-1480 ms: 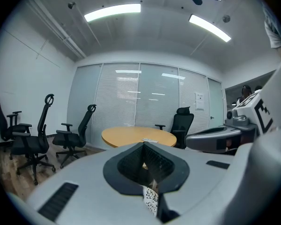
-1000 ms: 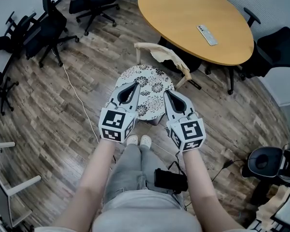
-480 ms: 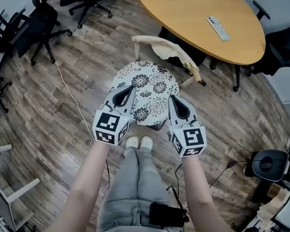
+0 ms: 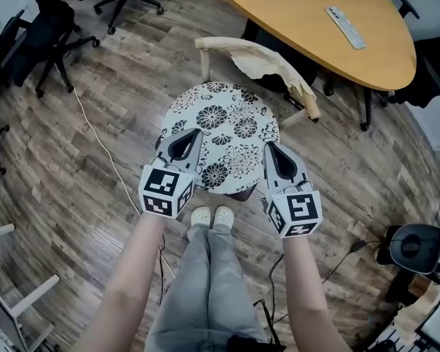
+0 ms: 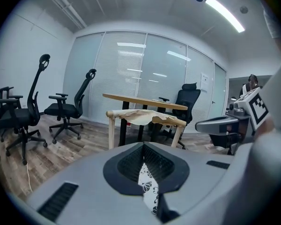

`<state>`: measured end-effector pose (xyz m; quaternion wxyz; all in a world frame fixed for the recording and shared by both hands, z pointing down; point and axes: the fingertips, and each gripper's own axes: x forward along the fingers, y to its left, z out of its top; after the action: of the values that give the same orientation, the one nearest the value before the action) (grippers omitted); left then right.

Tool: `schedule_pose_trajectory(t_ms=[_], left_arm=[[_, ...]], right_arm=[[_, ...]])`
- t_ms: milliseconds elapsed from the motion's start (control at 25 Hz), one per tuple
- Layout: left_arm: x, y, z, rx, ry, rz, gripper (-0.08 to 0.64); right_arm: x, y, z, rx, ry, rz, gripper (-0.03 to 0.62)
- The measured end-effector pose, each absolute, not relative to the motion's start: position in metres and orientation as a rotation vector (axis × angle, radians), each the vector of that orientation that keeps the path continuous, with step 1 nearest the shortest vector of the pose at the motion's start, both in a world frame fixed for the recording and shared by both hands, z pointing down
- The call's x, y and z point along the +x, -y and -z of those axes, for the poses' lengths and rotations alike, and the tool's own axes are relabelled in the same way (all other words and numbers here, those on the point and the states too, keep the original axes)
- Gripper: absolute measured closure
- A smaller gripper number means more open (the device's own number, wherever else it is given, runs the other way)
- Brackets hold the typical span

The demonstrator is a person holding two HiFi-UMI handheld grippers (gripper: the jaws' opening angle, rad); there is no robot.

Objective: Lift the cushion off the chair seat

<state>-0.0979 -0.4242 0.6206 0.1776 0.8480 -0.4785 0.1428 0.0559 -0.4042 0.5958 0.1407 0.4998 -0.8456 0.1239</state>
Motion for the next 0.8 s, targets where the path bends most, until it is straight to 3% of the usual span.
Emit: schedule_pose_trajectory(t_ms=[520, 560, 680, 800], left_arm=[[-0.117, 0.432, -0.679, 2.354, 1.347, -0.414, 0.555], [-0.120, 0.432, -0.684, 2.337, 1.338, -0.428, 0.534], [-0.130, 0.432, -0.703, 2.247, 1.287, -0.457, 0.402], [-0.144, 0.436, -0.728, 2.119, 1.290, -0.477, 0.336]], right_arm=[[0.065, 0.404, -0.672, 1.384, 2.351, -0.477, 0.563], [0.068, 0.406, -0.677, 1.384, 2.336, -0.502, 0.550], [0.076, 0.411, -0.694, 1.384, 2.292, -0.563, 0.410], [0.082, 0.418, -0.714, 1.386, 2.271, -0.601, 0.360]])
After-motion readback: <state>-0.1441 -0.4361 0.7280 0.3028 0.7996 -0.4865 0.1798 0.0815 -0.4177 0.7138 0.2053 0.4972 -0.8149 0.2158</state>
